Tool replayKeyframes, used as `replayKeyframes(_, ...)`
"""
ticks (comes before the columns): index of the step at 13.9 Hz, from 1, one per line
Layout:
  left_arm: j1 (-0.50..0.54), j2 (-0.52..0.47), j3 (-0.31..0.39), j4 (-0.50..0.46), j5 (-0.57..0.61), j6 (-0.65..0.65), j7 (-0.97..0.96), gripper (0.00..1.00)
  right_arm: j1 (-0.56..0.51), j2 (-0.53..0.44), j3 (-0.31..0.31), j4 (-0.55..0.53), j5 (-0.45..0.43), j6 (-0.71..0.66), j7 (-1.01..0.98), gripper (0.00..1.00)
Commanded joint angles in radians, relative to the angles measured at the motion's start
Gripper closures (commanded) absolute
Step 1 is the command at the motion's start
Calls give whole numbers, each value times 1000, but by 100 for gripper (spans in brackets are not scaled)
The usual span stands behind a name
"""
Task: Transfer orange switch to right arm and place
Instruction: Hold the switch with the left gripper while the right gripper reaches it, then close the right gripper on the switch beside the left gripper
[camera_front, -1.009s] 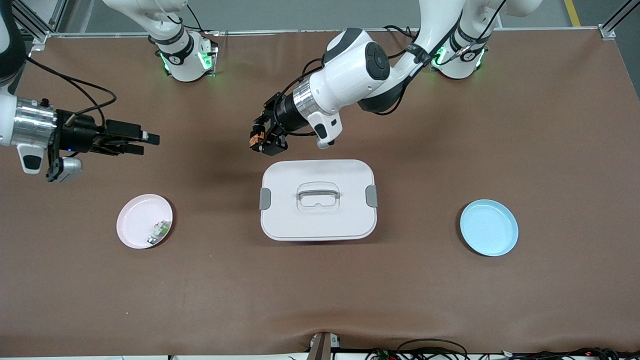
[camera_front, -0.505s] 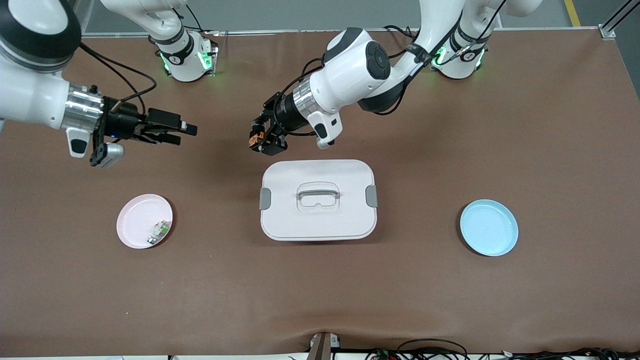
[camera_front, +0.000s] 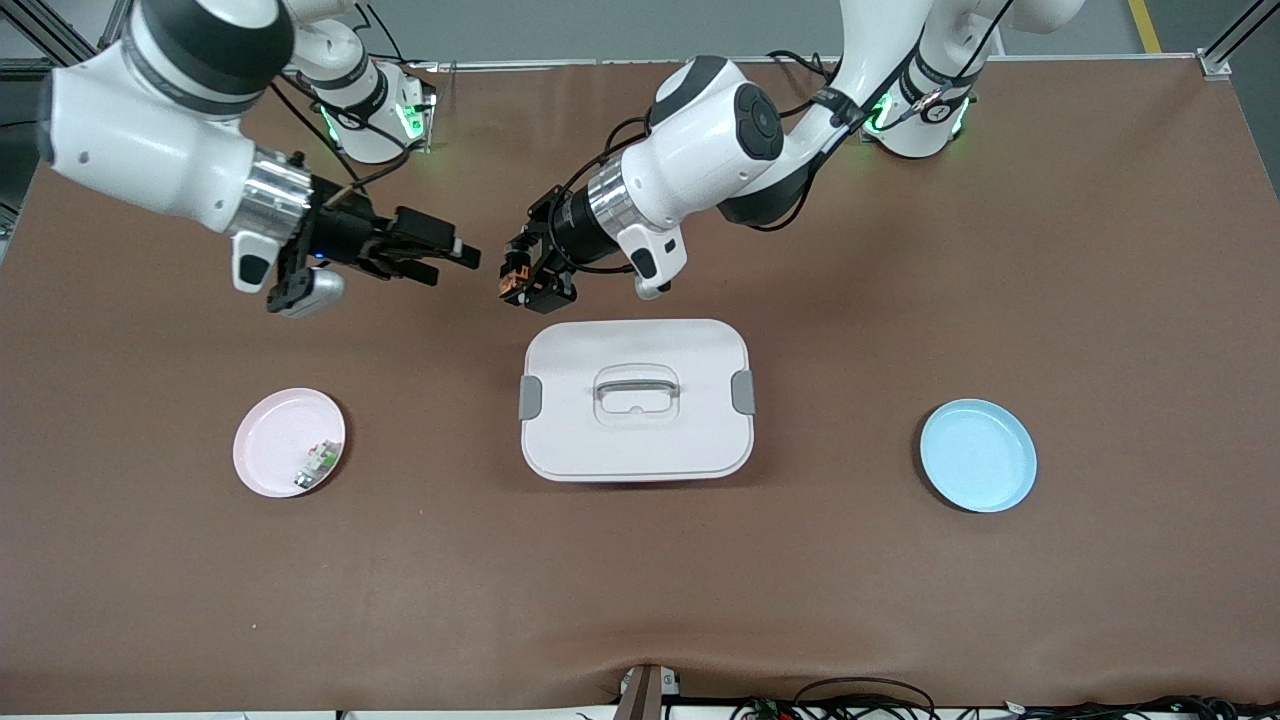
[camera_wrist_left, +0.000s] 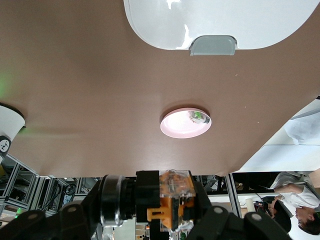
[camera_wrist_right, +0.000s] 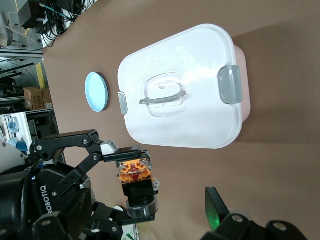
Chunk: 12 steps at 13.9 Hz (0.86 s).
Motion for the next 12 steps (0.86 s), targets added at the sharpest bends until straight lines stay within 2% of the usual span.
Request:
replayKeyframes(1, 0, -2, 2, 7, 1, 2, -19, 67, 27, -10, -10, -31, 23, 38, 4, 0)
replayKeyframes(12, -2, -1, 2, 4, 0, 2, -21, 67, 119, 70, -10, -31, 26, 180, 7, 0)
